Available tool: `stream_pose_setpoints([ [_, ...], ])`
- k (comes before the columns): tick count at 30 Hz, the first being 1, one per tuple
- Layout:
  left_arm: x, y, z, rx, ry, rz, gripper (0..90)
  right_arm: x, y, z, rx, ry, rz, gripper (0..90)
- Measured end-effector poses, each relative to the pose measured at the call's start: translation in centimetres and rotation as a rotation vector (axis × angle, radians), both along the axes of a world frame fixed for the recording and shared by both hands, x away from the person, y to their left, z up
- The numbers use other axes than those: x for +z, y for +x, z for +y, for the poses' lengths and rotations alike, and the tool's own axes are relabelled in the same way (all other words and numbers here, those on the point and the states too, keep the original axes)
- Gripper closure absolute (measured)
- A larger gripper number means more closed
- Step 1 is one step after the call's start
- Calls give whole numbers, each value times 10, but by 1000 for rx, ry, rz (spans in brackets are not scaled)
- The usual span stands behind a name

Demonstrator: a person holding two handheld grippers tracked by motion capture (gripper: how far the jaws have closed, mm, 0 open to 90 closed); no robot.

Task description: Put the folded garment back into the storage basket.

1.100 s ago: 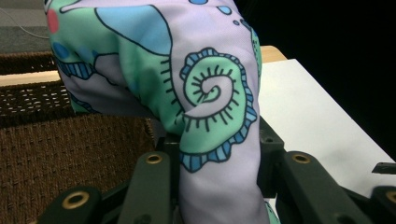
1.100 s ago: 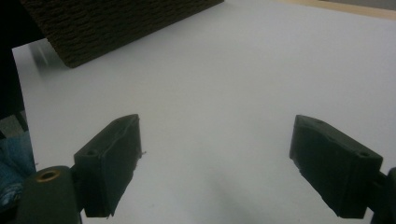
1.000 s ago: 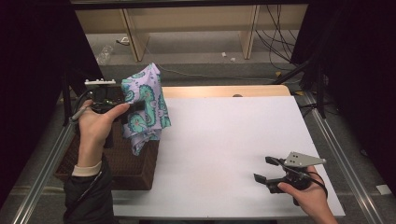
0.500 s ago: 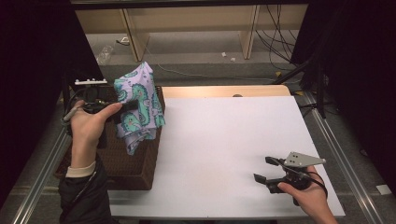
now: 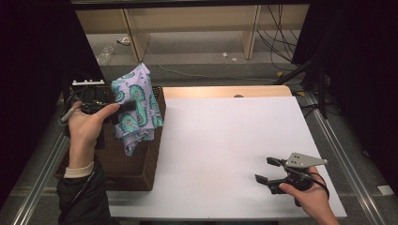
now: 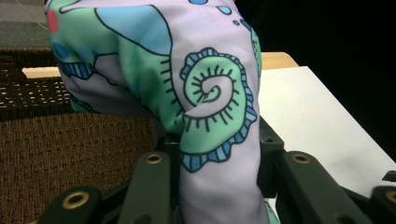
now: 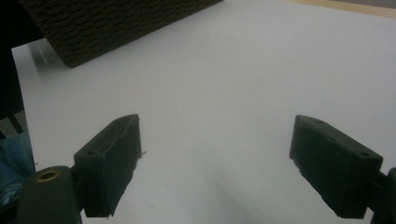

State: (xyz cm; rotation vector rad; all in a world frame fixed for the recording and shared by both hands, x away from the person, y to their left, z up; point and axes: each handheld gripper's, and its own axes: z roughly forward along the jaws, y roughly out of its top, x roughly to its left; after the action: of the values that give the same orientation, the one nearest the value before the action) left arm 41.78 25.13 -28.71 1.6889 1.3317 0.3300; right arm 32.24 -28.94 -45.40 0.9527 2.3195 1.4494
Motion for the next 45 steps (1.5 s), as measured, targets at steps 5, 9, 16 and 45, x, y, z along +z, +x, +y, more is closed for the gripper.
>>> stream_pose_setpoints([
  [5,1,1,2,-2,-5,2,660,0,0,0,2,-2,-2,174],
  [9,1,2,1,-8,0,4,659,0,0,0,0,-3,-1,174],
  [16,1,2,0,-15,9,7,659,0,0,0,0,-4,-2,174],
  [45,-2,-4,20,18,30,10,660,0,0,0,-2,-9,2,174],
])
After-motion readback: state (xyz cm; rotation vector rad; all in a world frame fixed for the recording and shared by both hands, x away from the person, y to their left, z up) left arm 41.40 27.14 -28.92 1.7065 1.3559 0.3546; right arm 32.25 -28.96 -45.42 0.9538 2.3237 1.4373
